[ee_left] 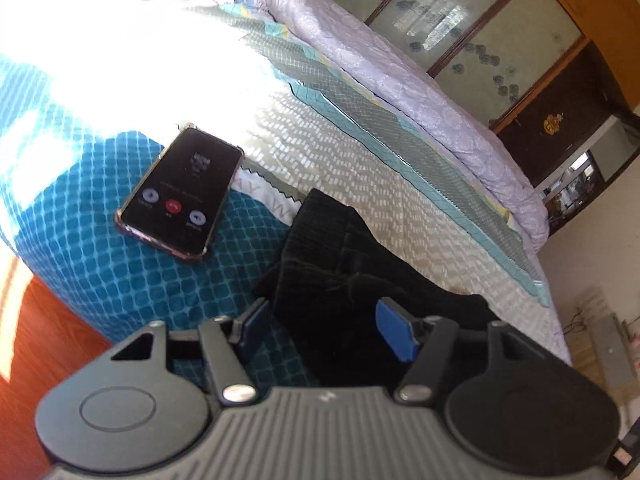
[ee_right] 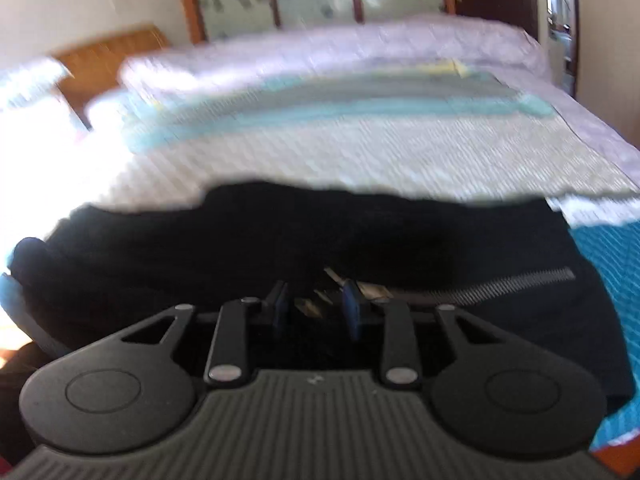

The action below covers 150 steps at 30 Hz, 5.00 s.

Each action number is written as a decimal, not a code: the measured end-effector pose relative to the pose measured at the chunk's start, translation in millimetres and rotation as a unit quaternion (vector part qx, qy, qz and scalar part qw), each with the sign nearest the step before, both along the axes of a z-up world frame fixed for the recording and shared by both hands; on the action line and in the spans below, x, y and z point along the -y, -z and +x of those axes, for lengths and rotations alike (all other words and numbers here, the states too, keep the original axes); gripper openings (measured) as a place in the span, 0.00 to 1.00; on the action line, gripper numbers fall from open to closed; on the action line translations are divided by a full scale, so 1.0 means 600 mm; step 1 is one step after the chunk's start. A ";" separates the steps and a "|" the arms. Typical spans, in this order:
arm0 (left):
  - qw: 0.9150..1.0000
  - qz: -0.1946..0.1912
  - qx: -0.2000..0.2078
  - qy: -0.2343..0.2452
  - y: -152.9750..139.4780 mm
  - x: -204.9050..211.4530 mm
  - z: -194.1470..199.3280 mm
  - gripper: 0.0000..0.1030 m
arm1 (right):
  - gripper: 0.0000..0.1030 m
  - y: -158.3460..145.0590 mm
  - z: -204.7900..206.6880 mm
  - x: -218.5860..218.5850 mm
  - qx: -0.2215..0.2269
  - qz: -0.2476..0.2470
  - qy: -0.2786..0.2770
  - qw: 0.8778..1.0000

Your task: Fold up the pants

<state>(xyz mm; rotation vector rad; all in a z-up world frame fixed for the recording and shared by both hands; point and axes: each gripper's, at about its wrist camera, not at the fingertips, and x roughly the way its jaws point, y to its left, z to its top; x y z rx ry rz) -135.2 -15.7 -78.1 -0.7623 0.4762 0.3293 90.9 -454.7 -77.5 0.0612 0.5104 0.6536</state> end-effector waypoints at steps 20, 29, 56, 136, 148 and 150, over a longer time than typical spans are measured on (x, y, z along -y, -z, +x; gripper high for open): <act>0.987 0.099 0.043 0.116 -0.052 0.095 0.140 0.24 | 0.21 0.028 0.002 -0.283 -0.141 0.097 -0.151 0.974; 0.879 0.306 -0.007 0.365 -0.039 0.382 0.278 0.35 | 0.21 -0.002 0.024 -0.019 -0.090 0.190 0.072 0.975; 0.962 0.098 -0.062 0.245 0.017 0.202 0.220 0.54 | 0.43 0.045 0.071 -0.128 -0.128 0.089 0.044 0.987; 0.955 0.154 -0.153 0.201 0.009 0.217 0.256 0.92 | 0.63 -0.015 -0.001 -0.020 -0.060 0.064 0.046 0.995; 0.950 0.190 -0.155 0.193 -0.007 0.240 0.231 0.92 | 0.64 0.011 -0.003 0.007 -0.123 0.107 0.053 0.985; 0.949 0.194 -0.154 0.195 -0.009 0.244 0.230 0.93 | 0.65 0.009 -0.004 0.010 -0.120 0.107 0.053 0.986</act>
